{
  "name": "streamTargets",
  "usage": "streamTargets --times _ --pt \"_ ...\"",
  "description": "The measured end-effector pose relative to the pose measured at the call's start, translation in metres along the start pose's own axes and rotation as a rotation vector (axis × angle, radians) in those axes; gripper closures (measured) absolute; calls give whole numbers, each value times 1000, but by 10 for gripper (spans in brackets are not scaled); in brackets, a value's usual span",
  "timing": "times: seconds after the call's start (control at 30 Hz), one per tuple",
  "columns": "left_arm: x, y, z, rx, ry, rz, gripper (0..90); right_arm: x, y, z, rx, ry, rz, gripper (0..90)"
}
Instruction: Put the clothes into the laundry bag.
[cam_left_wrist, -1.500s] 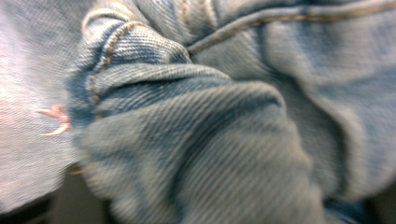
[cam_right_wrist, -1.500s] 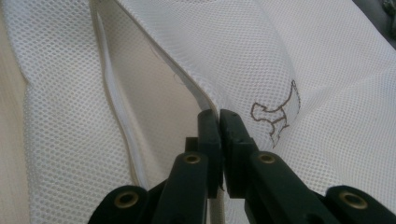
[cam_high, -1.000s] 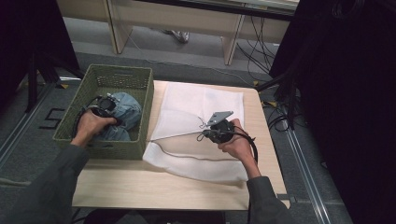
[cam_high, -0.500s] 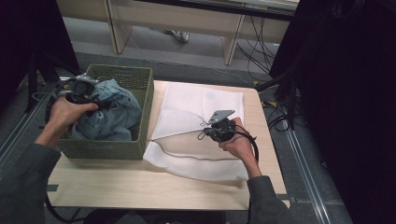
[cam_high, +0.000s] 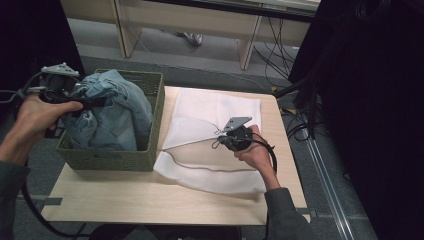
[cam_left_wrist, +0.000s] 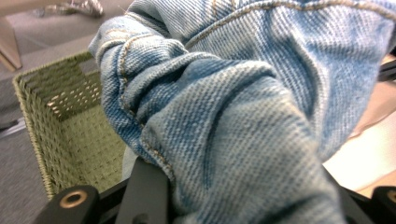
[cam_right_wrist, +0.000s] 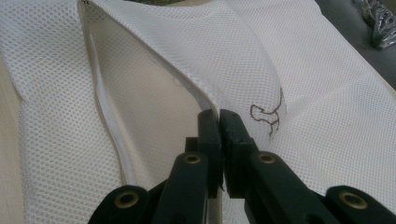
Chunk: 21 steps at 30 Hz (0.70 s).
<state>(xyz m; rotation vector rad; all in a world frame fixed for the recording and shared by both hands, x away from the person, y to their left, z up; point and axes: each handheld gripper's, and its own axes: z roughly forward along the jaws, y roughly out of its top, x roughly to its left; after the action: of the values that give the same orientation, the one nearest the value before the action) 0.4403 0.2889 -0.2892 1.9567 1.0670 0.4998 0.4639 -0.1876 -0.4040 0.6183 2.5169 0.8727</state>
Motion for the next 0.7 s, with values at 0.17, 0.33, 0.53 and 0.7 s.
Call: streamTargets --times 0.17,0.33,0.53,0.7 --pt "-8 -1 -24 -31 -28 11 648 -1 0 -1 -8 -1 -15 883" --pt "-21 -6 -44 -85 -57 19 647 0 0 -2 -7 -6 6 883" --pt "-46 -9 -61 -146 -88 58 645 0 0 -4 -9 -8 3 884" --pt "-67 -7 -77 -200 -133 88 645 -1 1 -5 -13 -10 0 884"
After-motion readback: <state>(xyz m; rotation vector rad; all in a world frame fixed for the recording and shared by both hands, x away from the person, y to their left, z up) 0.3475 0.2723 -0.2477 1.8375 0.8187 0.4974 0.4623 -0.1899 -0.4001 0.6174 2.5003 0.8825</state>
